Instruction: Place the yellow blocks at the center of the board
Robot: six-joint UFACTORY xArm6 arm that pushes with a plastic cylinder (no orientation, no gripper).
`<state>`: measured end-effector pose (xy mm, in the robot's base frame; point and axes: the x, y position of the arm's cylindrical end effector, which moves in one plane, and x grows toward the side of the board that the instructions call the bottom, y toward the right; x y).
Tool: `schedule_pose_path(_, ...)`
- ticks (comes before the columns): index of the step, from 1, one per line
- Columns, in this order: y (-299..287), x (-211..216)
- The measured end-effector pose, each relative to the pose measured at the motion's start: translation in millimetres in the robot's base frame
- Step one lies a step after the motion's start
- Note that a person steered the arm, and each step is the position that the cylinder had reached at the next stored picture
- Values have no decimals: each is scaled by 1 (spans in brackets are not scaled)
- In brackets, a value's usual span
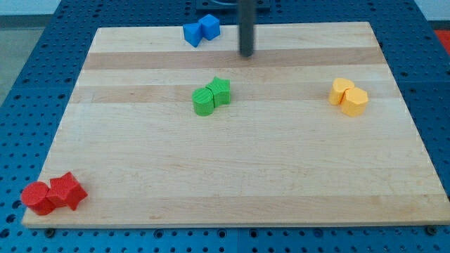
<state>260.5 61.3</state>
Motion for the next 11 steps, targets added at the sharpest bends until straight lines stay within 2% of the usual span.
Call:
schedule_pose_path(1,120,-18)
schedule_pose_path(2,221,2)
schedule_pose_path(3,279,67)
schedule_pose_path(4,278,120)
schedule_pose_path(5,227,147)
schedule_pose_path(8,135,189)
schedule_pose_path(9,129,198)
schedule_pose_path(10,193,197)
schedule_pose_path(11,196,177)
